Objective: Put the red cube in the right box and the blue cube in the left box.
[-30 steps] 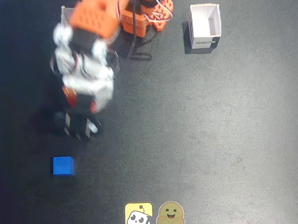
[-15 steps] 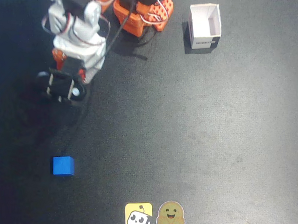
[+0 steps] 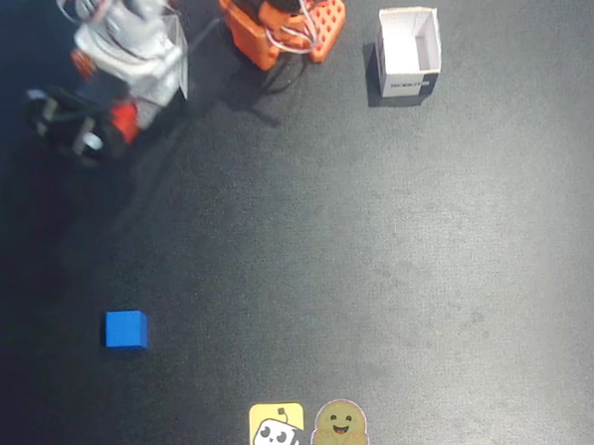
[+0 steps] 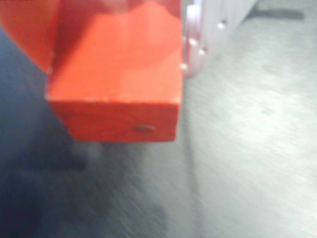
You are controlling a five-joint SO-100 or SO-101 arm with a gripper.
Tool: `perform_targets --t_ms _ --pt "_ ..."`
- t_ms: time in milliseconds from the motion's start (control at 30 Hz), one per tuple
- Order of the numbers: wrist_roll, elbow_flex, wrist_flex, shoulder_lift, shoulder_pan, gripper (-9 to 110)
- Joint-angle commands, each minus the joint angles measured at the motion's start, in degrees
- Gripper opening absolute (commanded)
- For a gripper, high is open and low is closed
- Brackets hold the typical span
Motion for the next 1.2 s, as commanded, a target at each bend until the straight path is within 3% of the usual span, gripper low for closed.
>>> perform_targets --t_ms 0,533,1167 --pt "-1.0 0.6 0.4 3.7 4.7 13" --pt "4.8 7.4 5.4 13.5 14.2 13" --pt "22.0 11.7 6.2 13.8 17.6 13"
